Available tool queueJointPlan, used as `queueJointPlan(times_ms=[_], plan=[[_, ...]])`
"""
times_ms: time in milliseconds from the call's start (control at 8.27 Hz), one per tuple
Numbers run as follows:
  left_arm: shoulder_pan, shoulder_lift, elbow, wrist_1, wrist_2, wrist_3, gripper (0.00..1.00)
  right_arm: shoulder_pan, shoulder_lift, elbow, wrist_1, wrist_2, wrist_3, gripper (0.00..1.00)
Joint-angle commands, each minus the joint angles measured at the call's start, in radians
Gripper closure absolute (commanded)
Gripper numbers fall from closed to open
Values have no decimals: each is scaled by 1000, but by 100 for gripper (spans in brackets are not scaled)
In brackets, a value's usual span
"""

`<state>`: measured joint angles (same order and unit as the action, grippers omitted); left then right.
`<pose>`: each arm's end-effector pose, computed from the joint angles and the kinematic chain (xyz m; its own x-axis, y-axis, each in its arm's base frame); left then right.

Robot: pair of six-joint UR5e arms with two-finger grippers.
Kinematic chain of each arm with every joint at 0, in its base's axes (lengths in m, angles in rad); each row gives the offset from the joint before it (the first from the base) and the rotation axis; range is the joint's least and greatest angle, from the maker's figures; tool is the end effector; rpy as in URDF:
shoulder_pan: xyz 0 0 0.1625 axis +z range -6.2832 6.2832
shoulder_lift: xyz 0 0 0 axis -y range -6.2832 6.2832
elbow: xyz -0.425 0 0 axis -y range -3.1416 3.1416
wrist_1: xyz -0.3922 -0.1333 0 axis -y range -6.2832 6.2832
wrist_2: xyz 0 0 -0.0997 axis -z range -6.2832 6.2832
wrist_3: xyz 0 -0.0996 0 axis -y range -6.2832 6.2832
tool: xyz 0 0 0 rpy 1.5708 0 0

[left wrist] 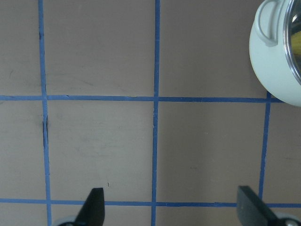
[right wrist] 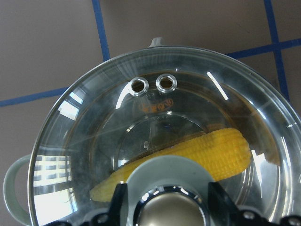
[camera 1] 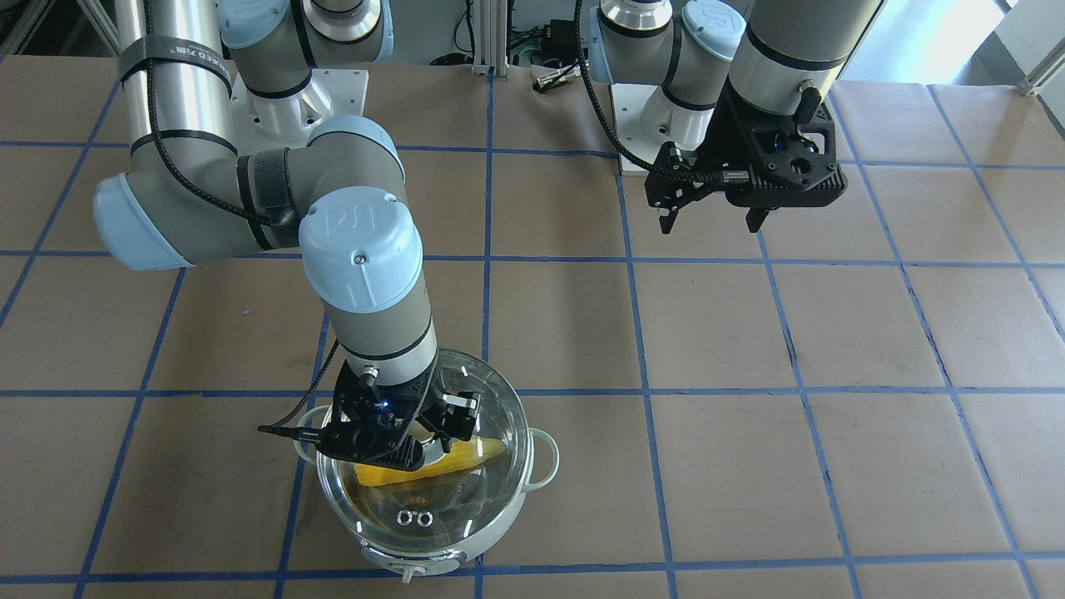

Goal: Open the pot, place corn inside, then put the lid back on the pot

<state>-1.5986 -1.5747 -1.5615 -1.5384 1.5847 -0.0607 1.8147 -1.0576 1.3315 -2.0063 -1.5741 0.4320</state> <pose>-0.1457 -0.4934 0.4939 -0.9994 -0.0334 -0.0116 -0.0329 0.9987 -0.0386 0.2982 -0.6478 0.3444 -0.9812 0.1822 -0.0644 0.1899 0.9707 -0.1475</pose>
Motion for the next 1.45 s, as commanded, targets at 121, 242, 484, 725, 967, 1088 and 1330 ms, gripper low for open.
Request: queueJointPlan(times_ms=[121,242,484,725,967,1088,1330], plan=[[0,-2,0,1,0,1,0,-2,-7,12,-25,3,-9,0],[0,-1,0,1,1,5,0,-2,-39,14,-20,5,-10,0],[5,-1,0,1,1,10,0,-3,-146,56,18,3,-18,0],[3,7,1,1,-2,10,0,-24,-343,164,157,-12,-38,0],[-4,9,1,0,0,13,0,-67,-531,216,425,-3,-48,0],[-4,15,3,-2,0,16,0,-74,-595,227,531,-3,-70,0],[-4,21,0,0,3,16,0,-77,-610,241,529,32,-110,0]])
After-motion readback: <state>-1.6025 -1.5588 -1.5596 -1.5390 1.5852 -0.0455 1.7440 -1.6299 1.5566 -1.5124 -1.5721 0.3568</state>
